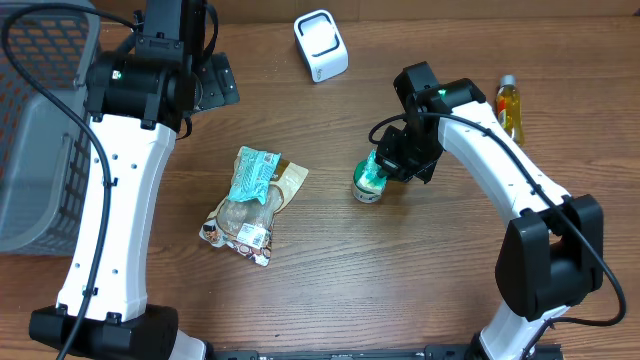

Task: Scan the item barcode
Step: 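Close the right gripper on the Kleenex tissue pack and lift it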

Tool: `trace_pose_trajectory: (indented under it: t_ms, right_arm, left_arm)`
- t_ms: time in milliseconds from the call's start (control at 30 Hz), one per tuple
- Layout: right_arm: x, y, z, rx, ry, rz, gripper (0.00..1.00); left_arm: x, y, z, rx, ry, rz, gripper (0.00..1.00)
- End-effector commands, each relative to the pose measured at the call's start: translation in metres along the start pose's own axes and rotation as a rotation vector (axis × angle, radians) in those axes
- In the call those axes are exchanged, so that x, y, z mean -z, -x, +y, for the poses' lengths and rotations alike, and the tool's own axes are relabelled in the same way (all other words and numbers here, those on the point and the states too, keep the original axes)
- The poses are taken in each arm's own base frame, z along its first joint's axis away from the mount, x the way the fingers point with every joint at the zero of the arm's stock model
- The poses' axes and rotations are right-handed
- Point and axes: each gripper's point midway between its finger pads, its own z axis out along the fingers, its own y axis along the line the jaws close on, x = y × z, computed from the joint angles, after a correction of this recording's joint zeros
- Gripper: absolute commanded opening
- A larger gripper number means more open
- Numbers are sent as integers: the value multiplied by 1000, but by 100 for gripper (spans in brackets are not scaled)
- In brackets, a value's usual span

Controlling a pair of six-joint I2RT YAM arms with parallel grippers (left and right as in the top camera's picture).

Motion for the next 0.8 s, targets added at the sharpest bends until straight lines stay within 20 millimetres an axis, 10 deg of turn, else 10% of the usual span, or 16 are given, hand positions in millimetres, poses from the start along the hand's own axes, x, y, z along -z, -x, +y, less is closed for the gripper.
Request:
trace_pose_trajectory:
  t_ms: [0,367,767]
  right_arm:
    - [2,-2,-4,3,-12,-11,4]
    - [16,-19,30,199,182,86,4]
    - [127,-76,93,724,912,166,4]
  left_arm:
    - [14,8,3,-3,-6,-43,100]
    - [14,8,3,-3,-5,-43,100]
    - [14,8,3,-3,-5,-43,100]
